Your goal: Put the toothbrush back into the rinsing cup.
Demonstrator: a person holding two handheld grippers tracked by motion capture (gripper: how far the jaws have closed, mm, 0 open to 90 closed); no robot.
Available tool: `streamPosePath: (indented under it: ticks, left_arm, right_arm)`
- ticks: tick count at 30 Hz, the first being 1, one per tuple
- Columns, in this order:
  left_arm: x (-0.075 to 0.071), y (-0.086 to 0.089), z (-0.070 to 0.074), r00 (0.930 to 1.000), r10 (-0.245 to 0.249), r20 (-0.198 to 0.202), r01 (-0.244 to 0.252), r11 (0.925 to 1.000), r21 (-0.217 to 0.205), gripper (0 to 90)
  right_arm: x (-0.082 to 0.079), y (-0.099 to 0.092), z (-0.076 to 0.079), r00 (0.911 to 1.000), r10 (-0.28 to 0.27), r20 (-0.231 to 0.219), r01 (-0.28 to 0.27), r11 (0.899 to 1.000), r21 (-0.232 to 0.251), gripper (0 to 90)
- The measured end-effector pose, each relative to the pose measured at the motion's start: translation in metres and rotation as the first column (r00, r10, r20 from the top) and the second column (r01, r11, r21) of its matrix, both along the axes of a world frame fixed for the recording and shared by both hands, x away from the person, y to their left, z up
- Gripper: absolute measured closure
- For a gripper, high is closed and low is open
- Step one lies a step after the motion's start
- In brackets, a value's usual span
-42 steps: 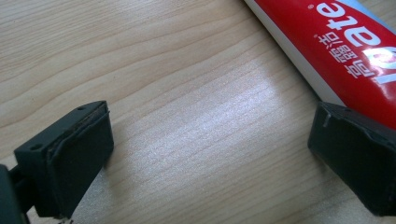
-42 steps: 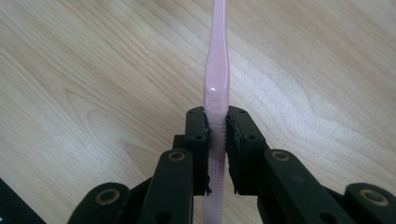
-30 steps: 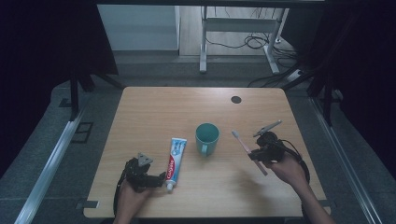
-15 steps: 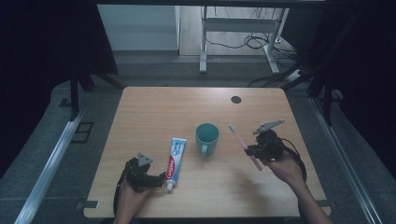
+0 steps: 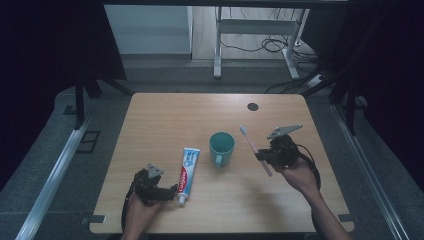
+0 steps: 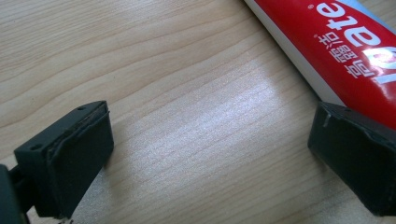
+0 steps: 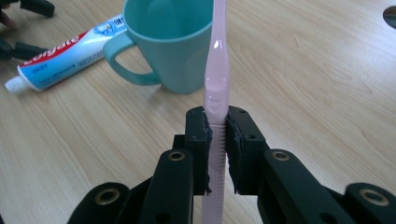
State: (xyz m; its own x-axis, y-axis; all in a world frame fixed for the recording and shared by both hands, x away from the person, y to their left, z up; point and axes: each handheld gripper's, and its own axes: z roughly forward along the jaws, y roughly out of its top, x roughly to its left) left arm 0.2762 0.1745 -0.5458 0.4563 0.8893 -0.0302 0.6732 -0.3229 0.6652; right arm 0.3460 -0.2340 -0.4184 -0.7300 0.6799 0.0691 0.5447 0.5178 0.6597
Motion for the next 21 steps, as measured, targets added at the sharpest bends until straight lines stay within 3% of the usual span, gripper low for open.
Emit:
streamPosePath:
  ticks: [21]
  left_arm:
    - [0.0,0.0,0.0,1.0,-0.004,-0.001,0.004,1.0,0.003,0.2]
  right_arm:
    - [0.015,0.013,0.003,0.9997,0.003,0.023,-0.005,0.997,0.079,78.6]
